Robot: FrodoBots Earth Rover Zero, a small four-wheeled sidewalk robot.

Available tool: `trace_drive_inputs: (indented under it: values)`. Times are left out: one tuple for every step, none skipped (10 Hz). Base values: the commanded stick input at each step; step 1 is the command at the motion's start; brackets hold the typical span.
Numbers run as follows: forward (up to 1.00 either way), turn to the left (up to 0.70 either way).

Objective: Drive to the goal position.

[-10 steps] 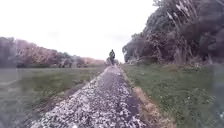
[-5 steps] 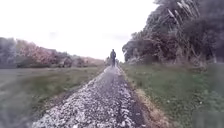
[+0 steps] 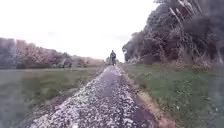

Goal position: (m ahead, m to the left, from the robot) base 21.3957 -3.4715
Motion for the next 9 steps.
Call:
trace_drive_inputs:
  values:
    - [0.6,0.0]
    - [0.6,0.0]
    - [0.6,0.0]
    - [0.6,0.0]
    - [0.6,0.0]
    - [0.6,0.0]
    - [0.6,0.0]
    - [0.6,0.0]
    - [0.6,0.0]
